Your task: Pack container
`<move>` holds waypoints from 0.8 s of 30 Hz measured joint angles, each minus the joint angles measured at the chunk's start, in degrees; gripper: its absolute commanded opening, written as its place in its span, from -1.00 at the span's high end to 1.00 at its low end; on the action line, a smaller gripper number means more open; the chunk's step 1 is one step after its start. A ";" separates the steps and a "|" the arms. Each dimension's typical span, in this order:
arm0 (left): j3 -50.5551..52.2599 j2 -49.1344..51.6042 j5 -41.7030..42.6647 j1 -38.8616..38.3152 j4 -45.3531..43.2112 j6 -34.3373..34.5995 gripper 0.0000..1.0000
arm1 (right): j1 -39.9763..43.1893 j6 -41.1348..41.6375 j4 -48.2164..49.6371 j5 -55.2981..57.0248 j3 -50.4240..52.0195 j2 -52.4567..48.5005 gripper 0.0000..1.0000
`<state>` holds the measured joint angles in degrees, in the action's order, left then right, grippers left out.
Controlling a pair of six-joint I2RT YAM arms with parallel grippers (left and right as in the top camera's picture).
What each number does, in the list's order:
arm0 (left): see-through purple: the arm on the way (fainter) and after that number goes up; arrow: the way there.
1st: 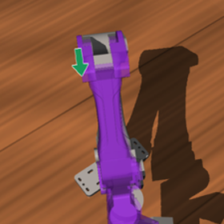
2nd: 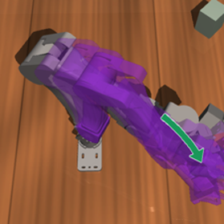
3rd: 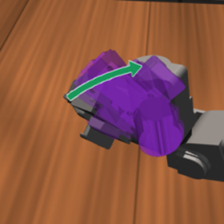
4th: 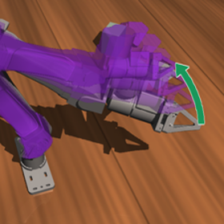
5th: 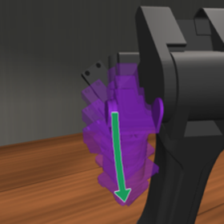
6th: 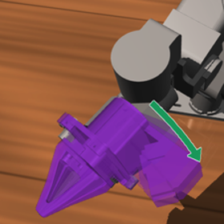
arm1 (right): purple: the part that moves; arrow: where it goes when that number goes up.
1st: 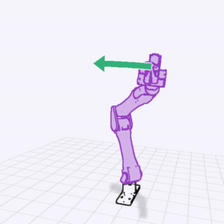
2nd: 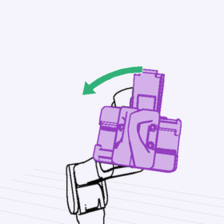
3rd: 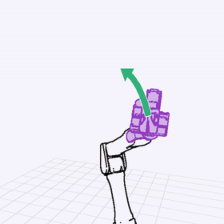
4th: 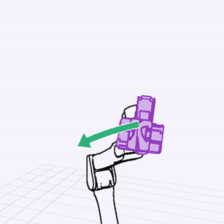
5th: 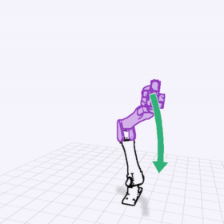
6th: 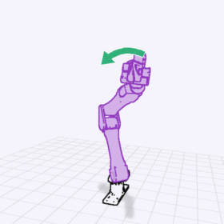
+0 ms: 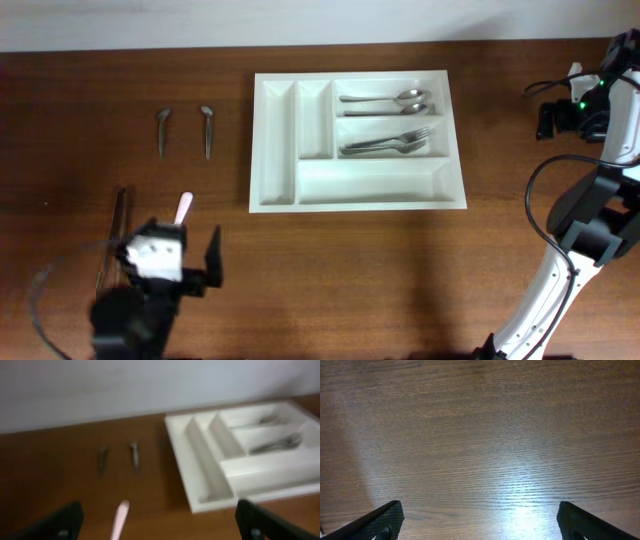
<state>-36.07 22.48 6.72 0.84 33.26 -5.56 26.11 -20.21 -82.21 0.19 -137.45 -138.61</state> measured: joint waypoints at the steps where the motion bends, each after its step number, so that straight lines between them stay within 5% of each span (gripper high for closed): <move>1: -5.14 4.17 -0.07 1.03 4.04 -0.66 -0.98 | 0.00 0.00 0.02 0.00 0.00 0.00 -0.97; 6: -31.82 26.16 0.02 5.73 23.52 -3.04 -0.98 | 0.00 0.02 0.02 0.02 0.02 0.00 -0.97; 10: -44.98 39.08 0.00 6.43 29.00 -3.89 -0.98 | 0.00 0.00 0.02 0.00 0.02 0.00 -0.97; 18: -47.17 53.00 -3.76 7.48 33.53 -4.74 -0.98 | 0.00 0.00 0.02 0.00 0.02 0.00 -0.97; 24: -47.36 66.40 -9.97 15.45 37.03 -4.79 -0.98 | 0.00 0.00 0.00 0.00 0.02 0.00 -0.97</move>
<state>-83.44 88.88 -3.25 16.29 70.28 -10.35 26.11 -20.21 -82.21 0.19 -137.43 -138.61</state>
